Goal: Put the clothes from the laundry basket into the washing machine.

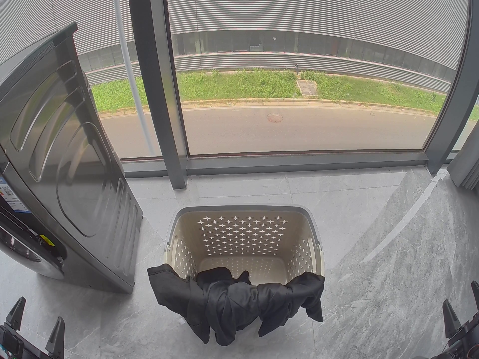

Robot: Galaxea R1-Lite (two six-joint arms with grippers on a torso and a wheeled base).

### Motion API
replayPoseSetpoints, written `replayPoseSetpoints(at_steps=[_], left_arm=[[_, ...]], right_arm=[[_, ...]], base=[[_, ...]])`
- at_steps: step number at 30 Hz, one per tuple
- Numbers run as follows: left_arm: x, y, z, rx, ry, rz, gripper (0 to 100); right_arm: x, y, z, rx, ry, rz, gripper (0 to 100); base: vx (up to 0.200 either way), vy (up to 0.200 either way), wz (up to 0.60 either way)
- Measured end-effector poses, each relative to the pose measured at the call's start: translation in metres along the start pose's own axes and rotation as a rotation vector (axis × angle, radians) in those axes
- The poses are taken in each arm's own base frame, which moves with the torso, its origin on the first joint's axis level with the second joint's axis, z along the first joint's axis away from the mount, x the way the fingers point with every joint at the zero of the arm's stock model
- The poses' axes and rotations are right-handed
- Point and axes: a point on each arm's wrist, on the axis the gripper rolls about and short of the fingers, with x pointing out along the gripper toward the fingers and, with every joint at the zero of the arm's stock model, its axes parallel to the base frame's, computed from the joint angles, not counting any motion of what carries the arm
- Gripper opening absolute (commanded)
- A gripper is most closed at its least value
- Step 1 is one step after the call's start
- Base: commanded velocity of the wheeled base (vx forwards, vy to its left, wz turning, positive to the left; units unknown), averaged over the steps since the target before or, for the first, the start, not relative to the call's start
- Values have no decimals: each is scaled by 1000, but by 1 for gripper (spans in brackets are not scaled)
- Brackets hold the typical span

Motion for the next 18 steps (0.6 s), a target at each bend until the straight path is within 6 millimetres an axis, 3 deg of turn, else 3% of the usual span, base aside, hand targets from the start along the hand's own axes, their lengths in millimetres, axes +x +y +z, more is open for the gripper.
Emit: replayPoseSetpoints(at_steps=[18], left_arm=[[0, 0, 0, -1, 0, 0, 100]], right_arm=[[0, 0, 0, 0, 0, 0, 100]], base=[[200, 0, 0]])
